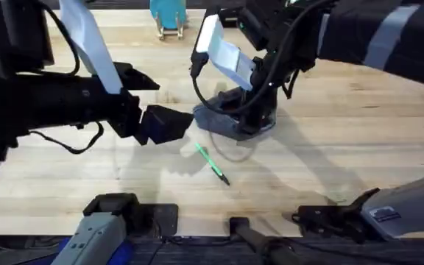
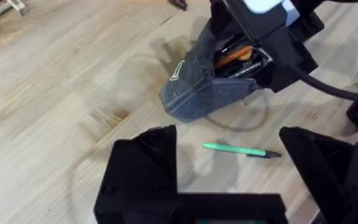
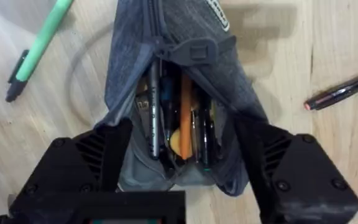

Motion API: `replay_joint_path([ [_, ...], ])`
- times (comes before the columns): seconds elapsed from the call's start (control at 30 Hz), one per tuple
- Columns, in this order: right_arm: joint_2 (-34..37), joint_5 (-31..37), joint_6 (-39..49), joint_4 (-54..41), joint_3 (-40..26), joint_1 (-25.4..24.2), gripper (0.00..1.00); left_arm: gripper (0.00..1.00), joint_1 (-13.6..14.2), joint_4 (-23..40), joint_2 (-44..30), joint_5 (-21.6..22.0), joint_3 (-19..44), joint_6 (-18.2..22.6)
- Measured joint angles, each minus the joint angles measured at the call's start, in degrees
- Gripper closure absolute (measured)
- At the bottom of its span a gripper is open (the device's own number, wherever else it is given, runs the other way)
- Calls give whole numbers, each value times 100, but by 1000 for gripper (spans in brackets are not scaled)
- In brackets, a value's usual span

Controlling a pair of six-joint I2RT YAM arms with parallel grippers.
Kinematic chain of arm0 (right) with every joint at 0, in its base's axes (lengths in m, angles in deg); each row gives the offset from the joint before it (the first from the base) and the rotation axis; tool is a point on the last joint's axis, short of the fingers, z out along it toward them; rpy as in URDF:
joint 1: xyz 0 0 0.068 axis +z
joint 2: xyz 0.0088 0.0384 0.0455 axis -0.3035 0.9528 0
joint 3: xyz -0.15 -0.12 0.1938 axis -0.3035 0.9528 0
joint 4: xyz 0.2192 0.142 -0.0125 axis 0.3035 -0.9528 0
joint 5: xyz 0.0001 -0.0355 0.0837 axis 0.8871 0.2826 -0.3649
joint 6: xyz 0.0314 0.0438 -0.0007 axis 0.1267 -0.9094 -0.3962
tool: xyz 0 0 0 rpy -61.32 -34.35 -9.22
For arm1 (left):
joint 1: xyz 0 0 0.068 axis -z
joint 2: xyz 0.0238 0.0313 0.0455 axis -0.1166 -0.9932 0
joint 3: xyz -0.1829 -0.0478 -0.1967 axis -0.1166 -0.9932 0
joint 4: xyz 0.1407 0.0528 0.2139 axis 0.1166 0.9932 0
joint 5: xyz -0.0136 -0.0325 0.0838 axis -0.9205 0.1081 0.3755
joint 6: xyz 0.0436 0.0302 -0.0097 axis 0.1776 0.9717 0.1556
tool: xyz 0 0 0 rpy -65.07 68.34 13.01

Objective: Unzip the bag, pick up the pens from the table one at a time and place them inside, then zip the bag closed.

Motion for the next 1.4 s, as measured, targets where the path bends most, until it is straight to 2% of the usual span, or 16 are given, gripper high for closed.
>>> replay_joint_path([
  [0.57,-10,-1,-61,-69,0,0,3,6,-1,-1,0,0,0,0],
  [0.87,-462,-3,-583,-487,-21,0,3,5,-1,0,0,0,0,0],
  [1.17,-485,-3,-1628,-628,-435,0,3,5,-2,0,0,0,0,0],
  [1.4,-485,-4,-2329,-568,-1245,0,3,6,0,-2,0,0,0,0],
])
